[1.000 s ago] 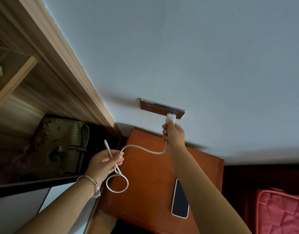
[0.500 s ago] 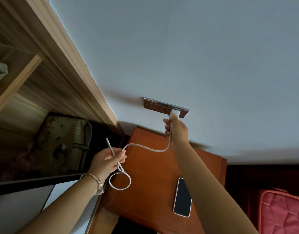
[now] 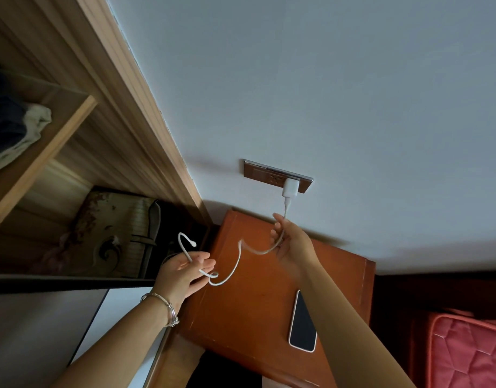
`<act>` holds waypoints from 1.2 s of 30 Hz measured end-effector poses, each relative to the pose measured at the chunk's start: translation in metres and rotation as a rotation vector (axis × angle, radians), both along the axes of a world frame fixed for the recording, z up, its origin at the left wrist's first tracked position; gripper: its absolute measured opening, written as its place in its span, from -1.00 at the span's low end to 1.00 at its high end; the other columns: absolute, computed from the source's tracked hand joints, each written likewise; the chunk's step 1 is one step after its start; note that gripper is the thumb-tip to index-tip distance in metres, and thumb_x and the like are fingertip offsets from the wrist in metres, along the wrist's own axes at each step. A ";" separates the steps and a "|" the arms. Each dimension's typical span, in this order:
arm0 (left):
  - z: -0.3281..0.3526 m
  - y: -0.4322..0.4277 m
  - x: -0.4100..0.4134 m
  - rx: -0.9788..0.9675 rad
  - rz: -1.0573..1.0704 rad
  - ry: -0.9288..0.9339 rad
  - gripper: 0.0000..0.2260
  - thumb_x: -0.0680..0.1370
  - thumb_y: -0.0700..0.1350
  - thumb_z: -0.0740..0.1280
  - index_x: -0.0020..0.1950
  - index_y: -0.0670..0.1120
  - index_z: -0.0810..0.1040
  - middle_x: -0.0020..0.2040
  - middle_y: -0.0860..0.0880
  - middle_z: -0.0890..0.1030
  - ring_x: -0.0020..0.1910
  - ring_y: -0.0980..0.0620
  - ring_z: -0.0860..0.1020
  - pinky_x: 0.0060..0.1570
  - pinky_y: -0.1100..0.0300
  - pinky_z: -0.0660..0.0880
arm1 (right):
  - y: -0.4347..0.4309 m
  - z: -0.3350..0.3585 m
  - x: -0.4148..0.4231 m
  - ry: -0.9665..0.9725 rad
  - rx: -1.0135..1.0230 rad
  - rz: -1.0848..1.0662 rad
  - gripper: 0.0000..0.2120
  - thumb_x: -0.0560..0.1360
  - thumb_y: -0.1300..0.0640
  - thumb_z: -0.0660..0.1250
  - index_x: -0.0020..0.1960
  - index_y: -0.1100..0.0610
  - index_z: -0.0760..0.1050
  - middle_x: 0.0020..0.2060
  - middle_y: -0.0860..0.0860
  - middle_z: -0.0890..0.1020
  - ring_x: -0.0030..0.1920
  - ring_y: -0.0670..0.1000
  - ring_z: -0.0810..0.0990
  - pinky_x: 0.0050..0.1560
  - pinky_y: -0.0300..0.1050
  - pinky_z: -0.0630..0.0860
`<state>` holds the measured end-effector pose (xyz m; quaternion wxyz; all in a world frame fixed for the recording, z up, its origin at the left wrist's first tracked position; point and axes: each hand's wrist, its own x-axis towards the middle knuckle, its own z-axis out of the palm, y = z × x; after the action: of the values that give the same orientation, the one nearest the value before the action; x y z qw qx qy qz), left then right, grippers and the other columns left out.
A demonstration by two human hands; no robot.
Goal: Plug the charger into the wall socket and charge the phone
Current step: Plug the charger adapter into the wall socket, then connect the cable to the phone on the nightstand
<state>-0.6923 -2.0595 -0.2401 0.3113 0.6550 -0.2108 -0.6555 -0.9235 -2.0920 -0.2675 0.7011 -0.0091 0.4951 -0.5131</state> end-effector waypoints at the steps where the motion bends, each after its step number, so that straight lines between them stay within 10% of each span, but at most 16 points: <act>1: 0.003 0.003 0.002 -0.001 0.005 -0.002 -0.89 0.52 -0.25 0.31 0.00 -0.18 0.61 -0.05 -0.16 0.70 0.00 -0.03 0.65 -0.01 0.07 0.55 | 0.008 0.000 0.002 0.031 -0.003 0.004 -0.78 0.61 0.19 0.16 0.09 0.21 0.56 -0.41 -0.03 0.59 -0.39 -0.10 0.59 -0.35 -0.26 0.54; 21: 0.046 0.069 -0.003 -0.069 -0.102 0.098 -0.81 0.61 -0.21 0.15 0.03 -0.18 0.56 -0.09 -0.18 0.69 -0.07 -0.06 0.67 -0.07 0.11 0.56 | 0.121 0.023 0.007 0.690 0.066 0.330 -0.78 0.57 0.20 0.22 0.18 0.20 0.52 0.07 0.19 0.65 0.09 0.20 0.62 0.16 0.14 0.53; 36: 0.076 0.134 0.028 -0.263 -0.787 0.041 -0.82 0.58 -0.20 0.24 0.10 -0.15 0.59 -0.22 -0.03 0.68 -0.22 0.08 0.64 -0.11 0.24 0.58 | 0.185 0.106 0.063 0.371 -0.123 0.164 -0.75 0.62 0.26 0.08 0.20 0.29 0.46 0.06 0.22 0.63 0.04 0.15 0.63 0.07 -0.07 0.54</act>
<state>-0.6646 -1.9260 -0.1636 0.1220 0.4660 -0.5209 -0.7048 -0.8605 -1.9071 -0.1612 0.6353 -0.1867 0.5811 -0.4732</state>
